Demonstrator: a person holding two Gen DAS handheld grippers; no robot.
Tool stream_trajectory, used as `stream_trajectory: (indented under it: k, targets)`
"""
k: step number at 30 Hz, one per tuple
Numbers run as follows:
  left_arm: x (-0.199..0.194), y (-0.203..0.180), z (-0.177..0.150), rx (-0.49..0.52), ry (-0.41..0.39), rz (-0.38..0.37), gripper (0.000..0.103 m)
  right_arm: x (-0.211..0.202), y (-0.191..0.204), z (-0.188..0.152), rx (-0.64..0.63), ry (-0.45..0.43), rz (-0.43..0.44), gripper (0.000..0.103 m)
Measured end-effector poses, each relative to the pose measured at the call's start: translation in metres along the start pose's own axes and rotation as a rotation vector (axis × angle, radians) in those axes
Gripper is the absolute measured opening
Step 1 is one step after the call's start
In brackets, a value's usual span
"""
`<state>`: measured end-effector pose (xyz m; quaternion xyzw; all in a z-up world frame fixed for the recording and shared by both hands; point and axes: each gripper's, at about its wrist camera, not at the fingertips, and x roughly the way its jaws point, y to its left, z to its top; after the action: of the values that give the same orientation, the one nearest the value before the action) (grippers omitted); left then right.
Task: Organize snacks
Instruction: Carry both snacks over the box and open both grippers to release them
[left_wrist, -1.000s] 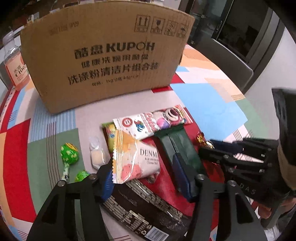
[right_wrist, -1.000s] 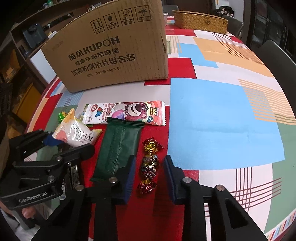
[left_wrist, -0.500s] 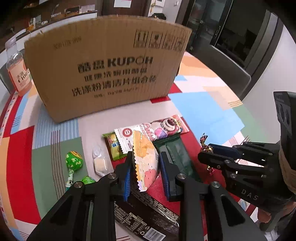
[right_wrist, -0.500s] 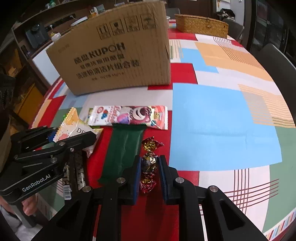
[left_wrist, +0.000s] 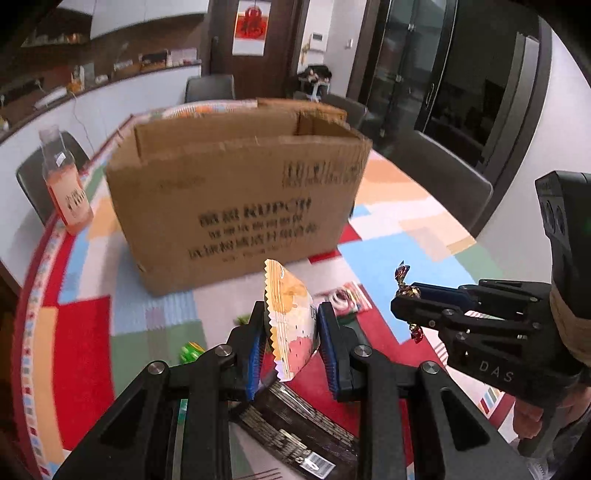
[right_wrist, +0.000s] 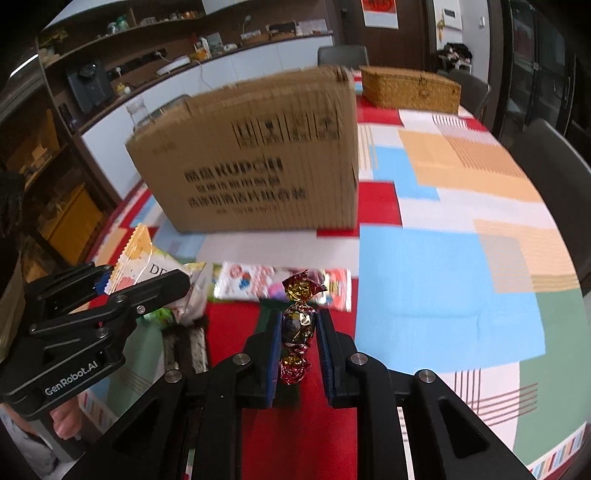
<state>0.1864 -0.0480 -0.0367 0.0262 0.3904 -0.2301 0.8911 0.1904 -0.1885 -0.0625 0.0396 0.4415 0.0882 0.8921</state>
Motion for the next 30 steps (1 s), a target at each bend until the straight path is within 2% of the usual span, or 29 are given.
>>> stream_trajectory:
  k: [11, 18, 25, 30]
  targets:
    - [-0.051, 0.013, 0.041, 0.038, -0.184, 0.072, 0.028, -0.034, 0.024, 0.044, -0.063, -0.165, 0.021, 0.02]
    - [-0.072, 0.023, 0.065, 0.055, -0.272, 0.123, 0.028, -0.044, 0.037, 0.076, -0.09, -0.25, 0.047, 0.02]
    - [-0.077, 0.037, 0.093, 0.06, -0.317, 0.156, 0.028, -0.048, 0.048, 0.111, -0.113, -0.311, 0.064, 0.02]
    - [-0.067, 0.05, 0.113, 0.046, -0.307, 0.163, 0.028, -0.042, 0.053, 0.136, -0.115, -0.313, 0.072, 0.02]
